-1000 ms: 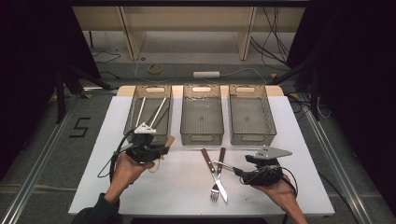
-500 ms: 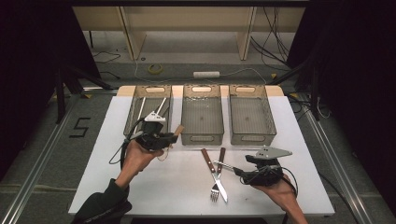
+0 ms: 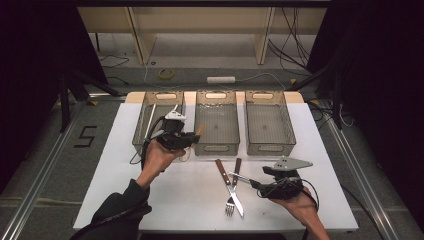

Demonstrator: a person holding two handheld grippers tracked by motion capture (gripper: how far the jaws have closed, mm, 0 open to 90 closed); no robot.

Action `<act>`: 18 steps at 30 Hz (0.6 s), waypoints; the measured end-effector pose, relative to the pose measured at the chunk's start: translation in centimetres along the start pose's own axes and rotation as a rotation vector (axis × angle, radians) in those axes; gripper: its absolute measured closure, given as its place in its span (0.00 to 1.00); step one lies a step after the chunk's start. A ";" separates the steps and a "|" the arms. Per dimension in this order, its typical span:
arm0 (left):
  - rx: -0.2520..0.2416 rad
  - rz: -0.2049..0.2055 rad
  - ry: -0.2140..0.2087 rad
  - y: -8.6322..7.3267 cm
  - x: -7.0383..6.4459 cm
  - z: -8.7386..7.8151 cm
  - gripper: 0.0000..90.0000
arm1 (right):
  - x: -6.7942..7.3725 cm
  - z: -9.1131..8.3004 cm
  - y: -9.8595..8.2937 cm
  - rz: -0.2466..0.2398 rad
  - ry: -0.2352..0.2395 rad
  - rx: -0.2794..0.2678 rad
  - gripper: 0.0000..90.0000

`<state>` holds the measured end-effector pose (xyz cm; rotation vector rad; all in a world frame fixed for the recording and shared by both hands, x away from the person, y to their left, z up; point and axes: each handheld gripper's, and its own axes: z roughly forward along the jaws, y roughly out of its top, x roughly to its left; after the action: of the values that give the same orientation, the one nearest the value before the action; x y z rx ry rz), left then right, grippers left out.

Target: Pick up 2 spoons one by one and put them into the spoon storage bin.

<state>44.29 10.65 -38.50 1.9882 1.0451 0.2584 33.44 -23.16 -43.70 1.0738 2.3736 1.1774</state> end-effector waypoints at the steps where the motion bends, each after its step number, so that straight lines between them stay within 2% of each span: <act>1: -0.001 0.001 0.005 0.2 0.2 0.0 0.84 | 0.0 0.0 0.0 0.000 0.001 0.000 0.37; 4: -0.027 -0.030 0.001 0.9 0.6 0.1 0.84 | 0.0 0.0 0.0 0.000 0.001 0.000 0.37; 13: -0.059 -0.056 0.018 2.4 1.7 1.0 0.84 | 0.0 0.0 0.0 -0.001 0.004 0.000 0.37; 18: -0.083 -0.106 0.016 3.2 2.9 1.3 0.84 | 0.0 0.1 0.0 0.001 0.005 0.002 0.37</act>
<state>48.61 11.16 -37.45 1.8533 1.1277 0.2564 33.43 -23.13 -43.76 1.0733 2.3789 1.1802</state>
